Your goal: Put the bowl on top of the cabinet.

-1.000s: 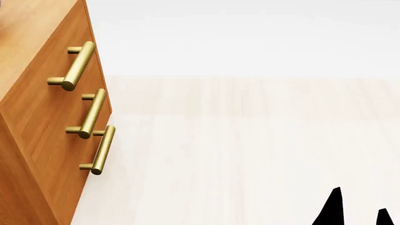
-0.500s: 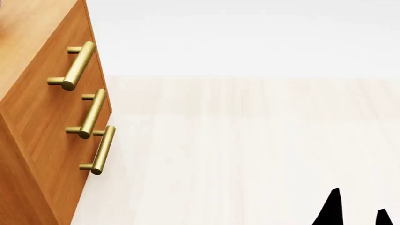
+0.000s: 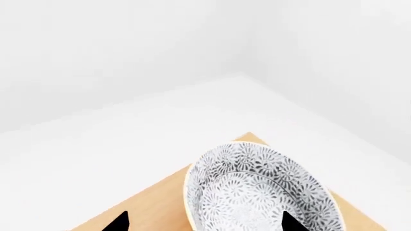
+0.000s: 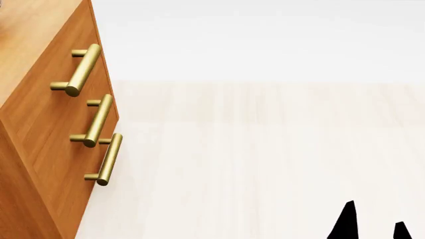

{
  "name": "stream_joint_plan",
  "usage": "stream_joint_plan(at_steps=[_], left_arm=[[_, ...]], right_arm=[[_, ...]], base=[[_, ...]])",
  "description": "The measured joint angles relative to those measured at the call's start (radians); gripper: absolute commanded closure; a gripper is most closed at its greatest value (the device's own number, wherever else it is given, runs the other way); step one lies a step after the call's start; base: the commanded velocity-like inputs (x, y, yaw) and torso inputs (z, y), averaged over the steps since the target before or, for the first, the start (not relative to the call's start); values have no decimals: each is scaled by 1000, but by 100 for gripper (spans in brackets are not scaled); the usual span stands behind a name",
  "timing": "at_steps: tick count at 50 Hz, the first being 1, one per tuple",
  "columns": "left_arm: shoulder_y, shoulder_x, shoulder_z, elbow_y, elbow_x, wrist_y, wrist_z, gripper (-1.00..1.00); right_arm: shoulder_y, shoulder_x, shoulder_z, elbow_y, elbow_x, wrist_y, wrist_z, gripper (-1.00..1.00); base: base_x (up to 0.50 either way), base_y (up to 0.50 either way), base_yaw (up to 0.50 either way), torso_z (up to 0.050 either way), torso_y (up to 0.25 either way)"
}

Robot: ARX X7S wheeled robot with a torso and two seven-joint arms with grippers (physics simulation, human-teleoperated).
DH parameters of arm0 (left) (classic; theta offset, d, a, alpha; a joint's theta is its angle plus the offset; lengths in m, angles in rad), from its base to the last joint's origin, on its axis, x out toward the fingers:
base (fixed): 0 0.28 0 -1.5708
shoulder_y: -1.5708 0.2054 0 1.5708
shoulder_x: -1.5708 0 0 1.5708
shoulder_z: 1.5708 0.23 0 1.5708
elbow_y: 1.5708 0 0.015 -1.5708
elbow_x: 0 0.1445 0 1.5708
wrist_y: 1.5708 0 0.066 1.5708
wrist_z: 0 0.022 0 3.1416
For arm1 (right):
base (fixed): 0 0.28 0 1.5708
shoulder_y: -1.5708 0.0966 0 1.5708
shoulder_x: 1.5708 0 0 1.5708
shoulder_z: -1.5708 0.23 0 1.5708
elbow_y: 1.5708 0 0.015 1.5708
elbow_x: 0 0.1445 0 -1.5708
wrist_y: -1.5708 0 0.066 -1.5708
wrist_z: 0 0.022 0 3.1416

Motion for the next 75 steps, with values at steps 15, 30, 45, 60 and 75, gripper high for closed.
stream_joint_plan(at_steps=[15, 30, 45, 60, 75], left_arm=[[0, 26, 117, 99, 18, -64, 25, -100], [23, 53, 217, 248, 7, -130, 37, -100], [80, 81, 285, 405, -34, -189, 36, -100], [139, 103, 309, 542, -97, -248, 12, -100], [205, 123, 349, 644, -151, -274, -2, -100]], right_arm=[[-5, 1, -1, -8, -5, 1, 1, -100], [0, -3, -7, -5, -15, 8, 4, -100], [5, -7, -12, 1, -25, 15, 6, -100], [13, -11, -17, 9, -31, 22, 6, -100], [16, -12, -18, 11, -33, 26, 6, -100]], base=[[0, 0, 0, 0, 0], [0, 0, 0, 0, 0], [0, 0, 0, 0, 0], [0, 0, 0, 0, 0], [0, 0, 0, 0, 0]])
